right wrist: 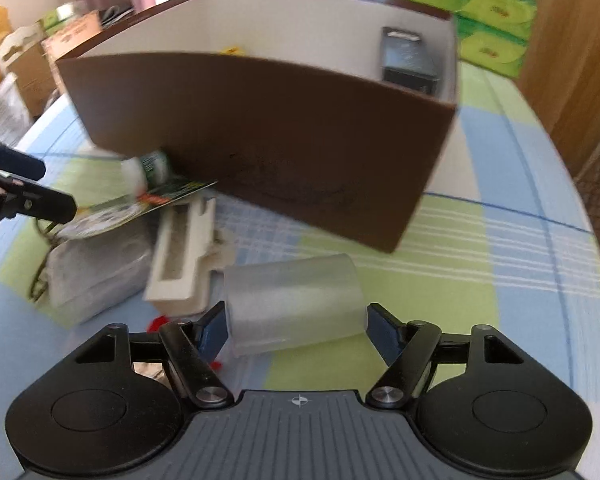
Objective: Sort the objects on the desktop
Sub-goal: 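Grasp the lip-balm jar card with the left tool while the right tool grasps the clear cup, then carry the lip-balm card and clear cup over the brown box with both tools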
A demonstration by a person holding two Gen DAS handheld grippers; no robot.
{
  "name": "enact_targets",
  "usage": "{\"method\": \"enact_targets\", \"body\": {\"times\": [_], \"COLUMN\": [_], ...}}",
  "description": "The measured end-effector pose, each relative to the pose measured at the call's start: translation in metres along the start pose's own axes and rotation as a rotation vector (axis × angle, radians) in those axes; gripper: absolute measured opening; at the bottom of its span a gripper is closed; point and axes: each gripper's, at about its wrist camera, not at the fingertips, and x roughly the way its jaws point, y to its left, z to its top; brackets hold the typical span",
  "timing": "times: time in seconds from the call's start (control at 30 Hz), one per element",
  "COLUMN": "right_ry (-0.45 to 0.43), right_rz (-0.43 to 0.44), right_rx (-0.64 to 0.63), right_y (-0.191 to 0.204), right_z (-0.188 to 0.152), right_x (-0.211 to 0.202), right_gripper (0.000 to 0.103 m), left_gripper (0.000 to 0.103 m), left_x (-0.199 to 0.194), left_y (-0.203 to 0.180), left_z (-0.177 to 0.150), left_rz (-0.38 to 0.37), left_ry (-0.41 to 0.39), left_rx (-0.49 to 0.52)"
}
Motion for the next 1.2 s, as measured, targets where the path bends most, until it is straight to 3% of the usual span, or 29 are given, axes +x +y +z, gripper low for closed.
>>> {"method": "enact_targets", "body": {"times": [0.47,0.77,0.83,1.2], "right_ry": [0.013,0.011,0.011,-0.005], "right_rz": [-0.114,-0.144,-0.145,-0.100], "right_rx": [0.198,0.233,0.235,0.213], "right_y": [-0.053,-0.062,-0.062,-0.058], "right_z": [-0.007,-0.005,-0.005,-0.003], "right_x": [-0.008,-0.011,-0.012,-0.023], "right_gripper": [0.070,0.070,0.070,0.070], "left_gripper": [0.061,0.043,0.030,0.029], "left_x": [0.041,0.060,0.061,0.035], "left_y": [0.001,-0.001,-0.001,0.012], "left_z": [0.032,0.041,0.042,0.034], "left_rz": [-0.095,-0.131,-0.143,-0.126], "left_ry": [-0.001,0.021,0.024,-0.014], "left_rx": [0.055,0.045,0.039,-0.014]}}
